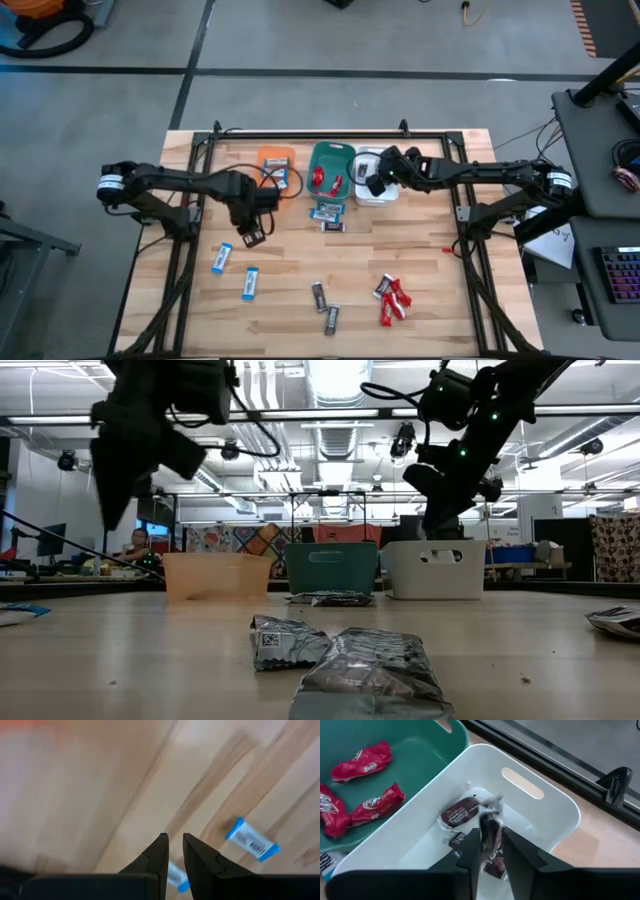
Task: Organize candy in baskets
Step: Put the brown chocolate into the white bin, then put the white chocolate into the orange bin
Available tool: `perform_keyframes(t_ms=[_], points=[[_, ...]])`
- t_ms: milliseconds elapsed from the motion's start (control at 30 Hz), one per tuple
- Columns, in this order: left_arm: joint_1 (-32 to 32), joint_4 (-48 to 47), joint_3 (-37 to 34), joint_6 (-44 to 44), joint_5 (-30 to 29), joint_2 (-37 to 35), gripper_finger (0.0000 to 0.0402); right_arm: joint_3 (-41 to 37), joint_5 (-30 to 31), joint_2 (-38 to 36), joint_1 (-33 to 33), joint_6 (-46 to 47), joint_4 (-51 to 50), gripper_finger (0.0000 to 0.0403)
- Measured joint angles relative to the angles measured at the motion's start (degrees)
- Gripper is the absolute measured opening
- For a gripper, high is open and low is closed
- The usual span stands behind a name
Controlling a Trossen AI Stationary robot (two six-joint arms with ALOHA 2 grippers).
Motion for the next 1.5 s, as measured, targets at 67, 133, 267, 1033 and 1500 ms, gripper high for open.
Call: perform_keyframes(t_ms=[67,133,267,1033,1500], points=[[-1.40,-0.96,-0.69,-1.90,0.00,0.00,0.0043,0.00,-0.05,0.02,0.02,-0.23,-0.07,0.0091],[-2.66,-2.07,-0.83,-4.34,-0.01,0.00,0.0050,0.00,-0.07,0.02,0.00,-0.24,-0.32,0.0101],[-5.05,-4.95,-0.83,-9.55,-0.16,-0.10,0.0075,-0.07,-0.07,0.02,0.02,0.02,-0.68,0.0108],[-18.50,7.55,-18.19,-36.94,-4.38,-0.17,0.0187,-0.78,-2.11,0.04,0.81,2.59,-0.32,0.0110],[-19.95,16.23,-22.36,-39.75,-5.05,-0.39,0.0163,-0.79,-2.10,0.04,0.81,3.79,-0.31,0.0109]])
